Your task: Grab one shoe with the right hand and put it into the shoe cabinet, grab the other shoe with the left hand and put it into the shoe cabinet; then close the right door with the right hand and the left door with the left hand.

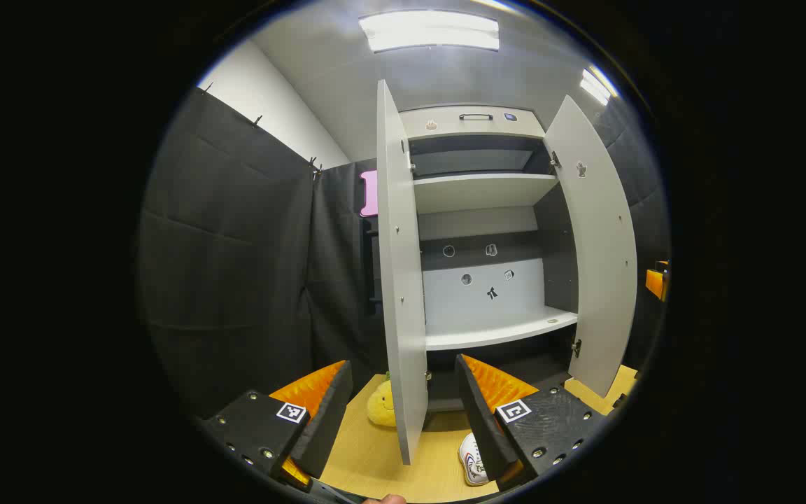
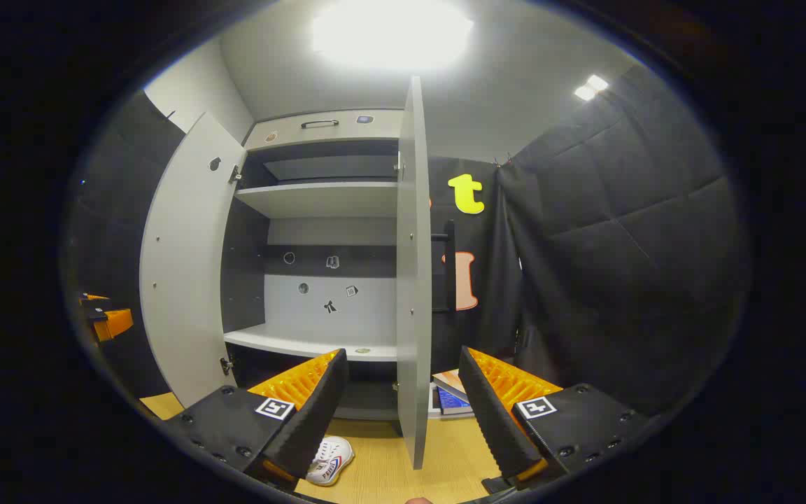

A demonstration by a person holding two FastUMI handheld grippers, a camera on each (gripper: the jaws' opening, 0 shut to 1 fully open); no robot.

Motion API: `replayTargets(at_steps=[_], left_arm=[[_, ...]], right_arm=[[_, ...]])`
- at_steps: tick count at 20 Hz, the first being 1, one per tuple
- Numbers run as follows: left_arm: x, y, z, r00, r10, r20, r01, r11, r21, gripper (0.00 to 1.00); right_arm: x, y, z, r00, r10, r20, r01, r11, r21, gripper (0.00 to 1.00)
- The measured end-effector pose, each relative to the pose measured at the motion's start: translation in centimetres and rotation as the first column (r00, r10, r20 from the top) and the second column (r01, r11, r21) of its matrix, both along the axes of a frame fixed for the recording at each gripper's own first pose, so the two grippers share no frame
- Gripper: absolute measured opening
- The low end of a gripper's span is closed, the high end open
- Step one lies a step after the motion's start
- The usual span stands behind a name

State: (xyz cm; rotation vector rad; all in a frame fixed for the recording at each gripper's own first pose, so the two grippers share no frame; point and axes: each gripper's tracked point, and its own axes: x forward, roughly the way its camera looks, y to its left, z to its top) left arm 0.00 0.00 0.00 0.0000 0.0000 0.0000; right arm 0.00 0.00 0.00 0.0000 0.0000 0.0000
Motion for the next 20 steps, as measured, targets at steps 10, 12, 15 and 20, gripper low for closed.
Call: replayTargets(at_steps=[10, 12, 15, 20], left_arm=[[0.05, 0.12, 0.44, 1.000, 0.008, 0.021, -0.008, 1.000, 0.024, 0.79], [0.09, 0.09, 0.41, 1.000, 0.008, 0.024, -0.009, 1.000, 0.025, 0.79], [0.11, 0.06, 0.41, 1.000, 0.007, 0.026, -0.008, 1.000, 0.024, 0.79], [0.24, 0.08, 0.38, 1.000, 0.003, 0.029, -0.004, 1.000, 0.019, 0.79]], right_arm=[[0.68, -0.30, -0.09, 1.000, 0.011, 0.003, -0.011, 1.000, -0.008, 0.99], [0.79, -0.38, -0.12, 1.000, 0.012, 0.003, -0.012, 1.000, -0.009, 0.99], [0.78, -0.55, -0.17, 1.000, 0.011, 0.004, -0.011, 1.000, -0.008, 0.99], [0.97, -0.62, -0.09, 1.000, 0.011, 0.002, -0.011, 1.000, -0.015, 0.99]])
